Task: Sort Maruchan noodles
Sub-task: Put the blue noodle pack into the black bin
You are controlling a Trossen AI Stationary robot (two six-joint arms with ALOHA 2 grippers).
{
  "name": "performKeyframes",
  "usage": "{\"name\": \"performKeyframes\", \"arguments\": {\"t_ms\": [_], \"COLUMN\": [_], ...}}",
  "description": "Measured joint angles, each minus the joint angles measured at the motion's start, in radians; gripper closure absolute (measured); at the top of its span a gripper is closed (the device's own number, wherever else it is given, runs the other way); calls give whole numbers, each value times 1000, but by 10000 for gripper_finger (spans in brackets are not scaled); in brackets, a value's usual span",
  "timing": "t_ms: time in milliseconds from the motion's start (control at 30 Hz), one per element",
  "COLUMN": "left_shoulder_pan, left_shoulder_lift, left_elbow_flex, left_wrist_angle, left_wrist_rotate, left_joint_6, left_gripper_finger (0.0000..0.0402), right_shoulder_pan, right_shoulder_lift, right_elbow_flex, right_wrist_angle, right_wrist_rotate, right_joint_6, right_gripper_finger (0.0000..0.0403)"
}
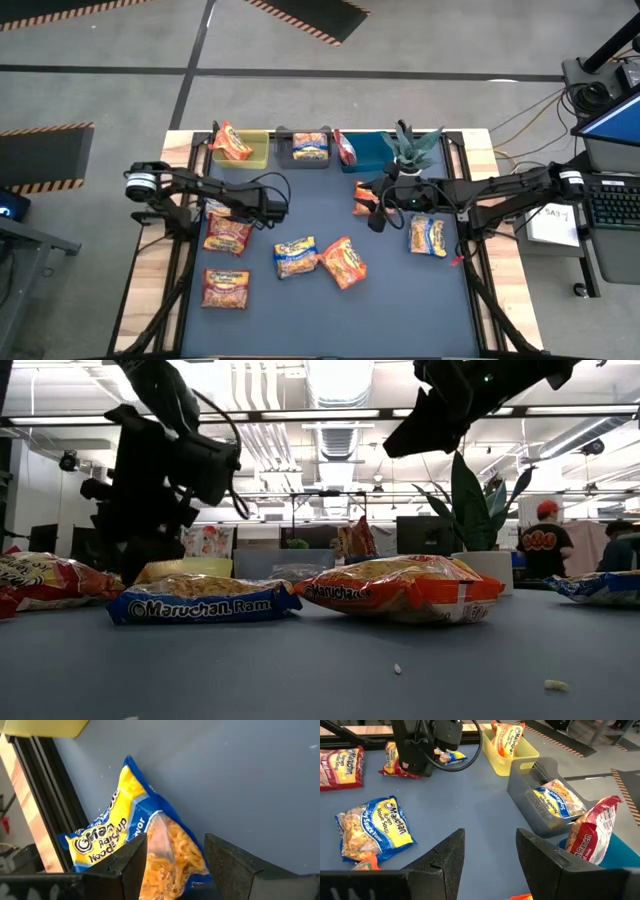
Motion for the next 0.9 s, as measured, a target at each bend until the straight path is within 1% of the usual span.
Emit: {"name": "performKeyframes", "arguments": {"t_ms": [200,300,400,600,700,833,900], "left_shoulder_pan": [0,-1,-2,-2,-3,-17,-22], "left_shoulder_lift": [9,8,8,7,7,6,1], "left_elbow_flex": [-53,-64,-65,-64,-45,18,50], "left_wrist_angle": [39,62,70,76,81,136,191], "left_wrist_rotate": [-3,-13,-25,-40,-40,-46,-52], "left_joint_6": [-30,-29,-30,-31,-18,68,141], "left_gripper_finger": [222,234,258,324,356,393,399], "right_shoulder_pan": [0,0,0,0,0,0,0], "right_shoulder_lift": [0,0,0,0,0,0,0], "right_elbow_flex": [0,0,0,0,0,0,0], "right_wrist_angle": [1,2,3,3,3,3,3], "right_wrist_rotate": [0,0,0,0,0,0,1], "right_joint_6": [-13,-13,-13,-12,-11,-11,-10], "right_gripper_finger": [236,236,236,236,236,236,236]}}
